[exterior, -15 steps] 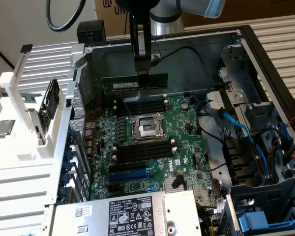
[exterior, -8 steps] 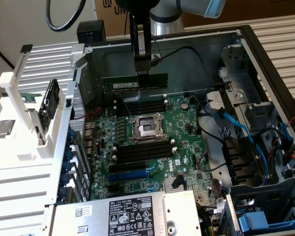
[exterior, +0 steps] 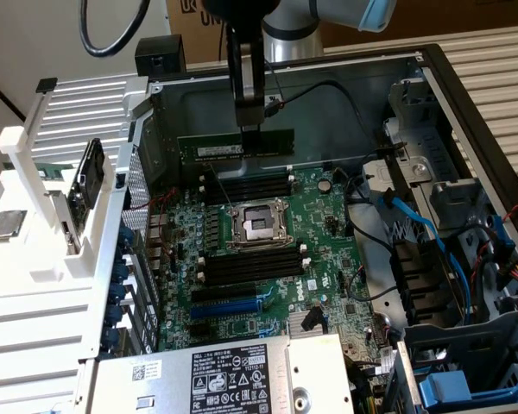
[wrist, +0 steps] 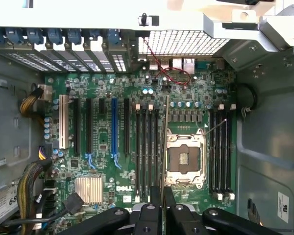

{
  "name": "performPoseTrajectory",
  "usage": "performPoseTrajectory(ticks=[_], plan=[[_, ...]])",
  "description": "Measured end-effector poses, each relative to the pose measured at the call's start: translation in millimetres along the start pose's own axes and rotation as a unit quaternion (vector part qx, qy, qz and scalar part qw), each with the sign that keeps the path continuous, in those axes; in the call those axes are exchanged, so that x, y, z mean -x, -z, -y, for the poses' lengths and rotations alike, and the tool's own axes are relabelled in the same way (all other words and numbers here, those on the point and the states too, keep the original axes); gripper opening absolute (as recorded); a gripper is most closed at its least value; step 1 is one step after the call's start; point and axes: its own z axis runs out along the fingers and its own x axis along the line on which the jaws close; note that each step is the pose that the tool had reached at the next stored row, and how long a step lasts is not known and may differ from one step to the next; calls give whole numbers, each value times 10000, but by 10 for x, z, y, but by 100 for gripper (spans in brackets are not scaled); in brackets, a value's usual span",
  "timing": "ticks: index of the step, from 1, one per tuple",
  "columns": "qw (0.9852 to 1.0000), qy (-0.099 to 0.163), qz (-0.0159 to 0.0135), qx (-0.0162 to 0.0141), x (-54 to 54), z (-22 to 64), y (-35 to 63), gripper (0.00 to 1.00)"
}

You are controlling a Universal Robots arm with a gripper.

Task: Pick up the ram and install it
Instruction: 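Insert the ram into the slot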

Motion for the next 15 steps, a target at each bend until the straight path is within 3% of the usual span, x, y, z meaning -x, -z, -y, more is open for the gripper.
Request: performPoseTrajectory(ticks=[3, 5, 7, 8, 15], plan=[[10000, 2, 79, -42, -30, -16, -15, 14], [9999, 3, 147, -69, -53, -21, -26, 14], [9998, 3, 196, -82, -83, -26, -42, 14], [9997, 3, 207, -87, -92, -27, -59, 14], [9997, 4, 208, -103, -102, -32, -186, 14]])
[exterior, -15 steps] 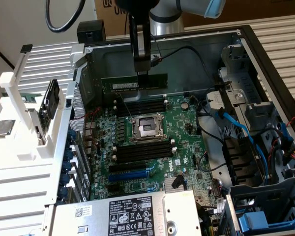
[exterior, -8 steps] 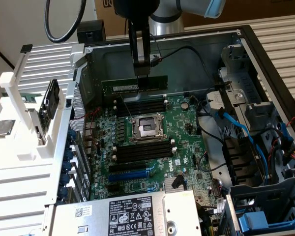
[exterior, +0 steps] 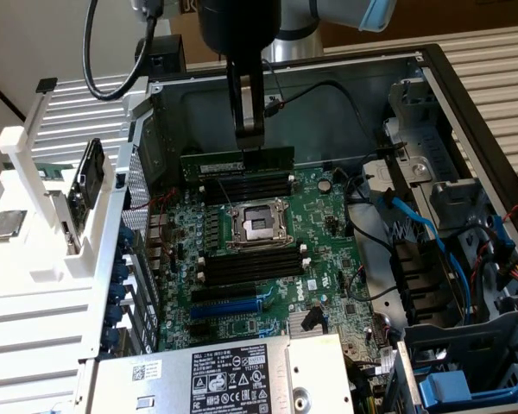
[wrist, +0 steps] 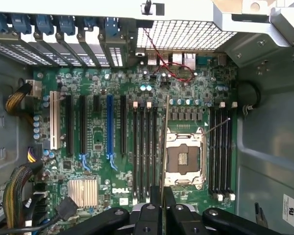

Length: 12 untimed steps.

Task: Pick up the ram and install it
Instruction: 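Insert the ram into the slot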

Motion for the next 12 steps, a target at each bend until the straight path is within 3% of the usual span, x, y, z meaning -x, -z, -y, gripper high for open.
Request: performPoseTrajectory(ticks=[12], plan=[[10000, 3, 0, -30, -20, -10, -217, 14]])
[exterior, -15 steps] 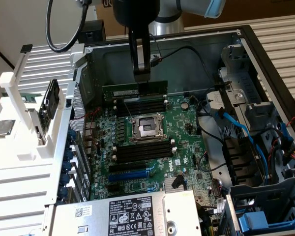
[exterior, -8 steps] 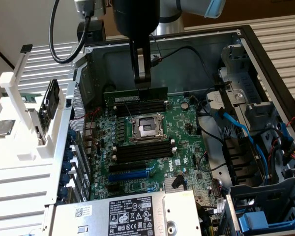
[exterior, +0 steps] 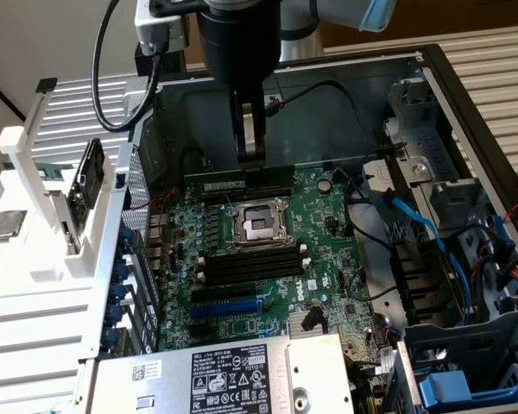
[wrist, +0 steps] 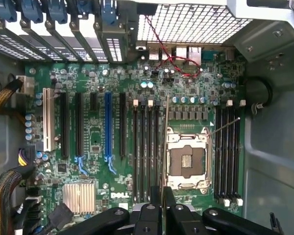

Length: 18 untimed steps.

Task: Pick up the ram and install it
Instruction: 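Insert the ram into the slot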

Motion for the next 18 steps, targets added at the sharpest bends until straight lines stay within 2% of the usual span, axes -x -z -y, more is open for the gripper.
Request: performPoseTrajectory(ticks=[18], plan=[[10000, 0, 5, -23, -66, -9, -325, 14]])
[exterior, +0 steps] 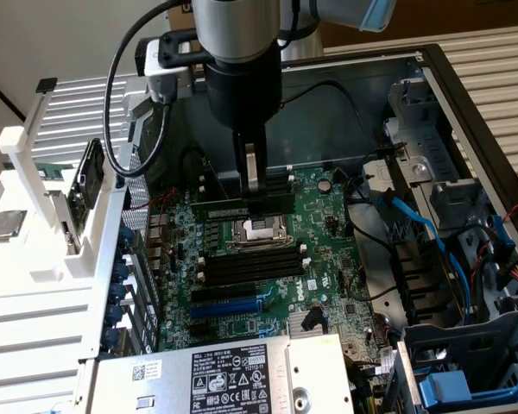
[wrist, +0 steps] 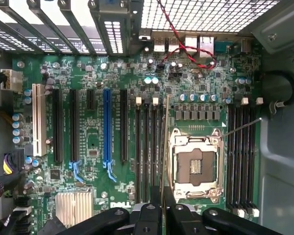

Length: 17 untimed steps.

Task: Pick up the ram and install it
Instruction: 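Insert the ram into the slot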

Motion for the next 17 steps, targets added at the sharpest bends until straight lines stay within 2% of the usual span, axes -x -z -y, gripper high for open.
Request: performPoseTrajectory(ticks=[5, 10, 17], plan=[[10000, 0, 2, 0, -42, -2, -88, 14], [10000, 7, 3, 0, -71, 32, -179, 14], [9999, 146, 24, 13, -103, 34, -200, 14]])
